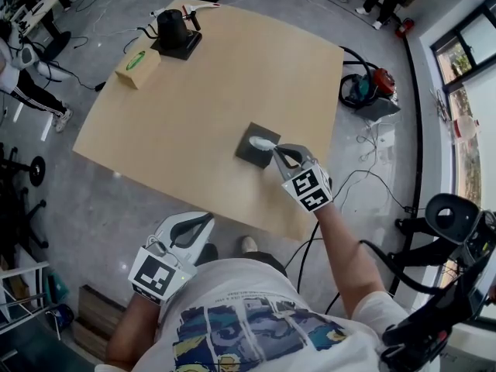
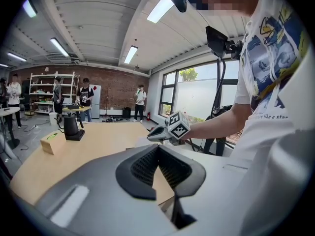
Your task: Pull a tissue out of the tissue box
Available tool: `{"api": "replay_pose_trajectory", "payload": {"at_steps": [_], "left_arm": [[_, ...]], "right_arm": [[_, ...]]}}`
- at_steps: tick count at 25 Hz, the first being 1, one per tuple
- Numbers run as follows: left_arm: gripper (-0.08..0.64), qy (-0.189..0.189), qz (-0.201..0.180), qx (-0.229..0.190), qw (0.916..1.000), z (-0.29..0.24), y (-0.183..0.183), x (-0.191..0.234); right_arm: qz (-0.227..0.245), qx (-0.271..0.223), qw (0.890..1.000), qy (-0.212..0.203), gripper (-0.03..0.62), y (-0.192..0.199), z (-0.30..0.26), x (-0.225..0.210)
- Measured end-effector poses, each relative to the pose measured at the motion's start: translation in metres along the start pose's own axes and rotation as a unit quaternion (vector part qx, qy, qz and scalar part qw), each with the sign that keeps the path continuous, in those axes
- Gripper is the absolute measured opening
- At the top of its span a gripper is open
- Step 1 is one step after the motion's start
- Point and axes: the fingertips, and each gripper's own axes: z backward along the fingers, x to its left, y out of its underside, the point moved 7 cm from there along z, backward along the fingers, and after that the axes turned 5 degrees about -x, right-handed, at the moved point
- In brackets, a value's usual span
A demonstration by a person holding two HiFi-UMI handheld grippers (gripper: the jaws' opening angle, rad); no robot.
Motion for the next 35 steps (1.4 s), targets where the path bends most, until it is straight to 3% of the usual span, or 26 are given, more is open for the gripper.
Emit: {"api": "replay_pose_trajectory", "payload": {"at_steps": [22, 35], "left_arm": [[0.006, 0.02, -0.007, 0.0, 0.9998, -0.004, 0.003, -0.024], [0.007, 0.029, -0.012, -0.007, 0.9995, -0.022, -0.003, -0.036]], "right_arm": [[0.011, -0.061, 0.998, 0.026, 0.003, -0.057, 0.071, 0.015], [0.02, -0.089, 0.996, 0.012, 0.003, -0.08, 0.119, 0.039]]}}
